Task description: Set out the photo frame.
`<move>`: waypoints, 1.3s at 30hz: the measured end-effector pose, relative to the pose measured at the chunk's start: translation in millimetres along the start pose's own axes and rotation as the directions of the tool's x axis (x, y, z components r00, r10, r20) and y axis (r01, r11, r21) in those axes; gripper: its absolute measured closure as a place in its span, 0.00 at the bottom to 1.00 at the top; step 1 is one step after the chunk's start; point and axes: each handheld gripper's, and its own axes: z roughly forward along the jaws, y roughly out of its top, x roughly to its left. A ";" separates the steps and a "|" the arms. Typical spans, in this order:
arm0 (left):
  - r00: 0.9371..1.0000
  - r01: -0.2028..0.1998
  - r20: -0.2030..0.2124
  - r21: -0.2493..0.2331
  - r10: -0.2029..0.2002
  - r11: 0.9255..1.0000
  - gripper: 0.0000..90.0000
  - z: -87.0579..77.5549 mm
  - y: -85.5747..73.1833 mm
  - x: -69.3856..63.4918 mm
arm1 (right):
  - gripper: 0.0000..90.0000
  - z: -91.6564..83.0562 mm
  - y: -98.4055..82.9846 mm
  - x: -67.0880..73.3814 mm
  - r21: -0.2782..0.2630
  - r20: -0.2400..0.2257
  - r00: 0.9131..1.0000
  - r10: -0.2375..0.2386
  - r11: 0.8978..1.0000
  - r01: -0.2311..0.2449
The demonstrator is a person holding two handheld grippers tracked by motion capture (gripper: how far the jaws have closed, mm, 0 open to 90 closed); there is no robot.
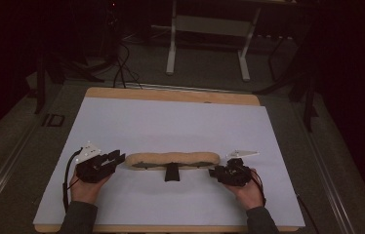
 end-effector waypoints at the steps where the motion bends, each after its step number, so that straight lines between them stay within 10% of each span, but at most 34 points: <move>1: 1.000 -0.004 -0.002 0.001 0.004 1.000 0.77 0.8 -0.2 -0.4 | 0.76 -0.6 -0.2 0.1 -0.004 0.003 1.000 -0.005 1.000 0.005; 12: 1.000 -0.010 0.009 0.004 0.010 1.000 0.81 3.8 -0.8 -1.2 | 1.00 -4.9 3.1 9.5 -0.066 0.008 0.999 -0.041 0.997 0.041; 28: 0.998 -0.045 0.036 0.024 0.044 0.999 0.99 6.2 -2.1 -6.2 | 1.00 7.2 5.0 17.3 -0.059 0.047 0.998 -0.036 0.998 0.039; 34: 0.994 -0.085 -0.062 0.077 0.090 0.993 1.00 11.7 -4.7 -6.6 | 1.00 9.6 5.4 19.9 -0.058 0.046 0.998 -0.040 0.997 0.042; 39: 0.993 -0.100 -0.044 0.124 0.106 0.987 1.00 19.3 -6.9 -8.1 | 1.00 12.0 5.9 21.8 -0.052 0.041 0.998 -0.049 0.997 0.051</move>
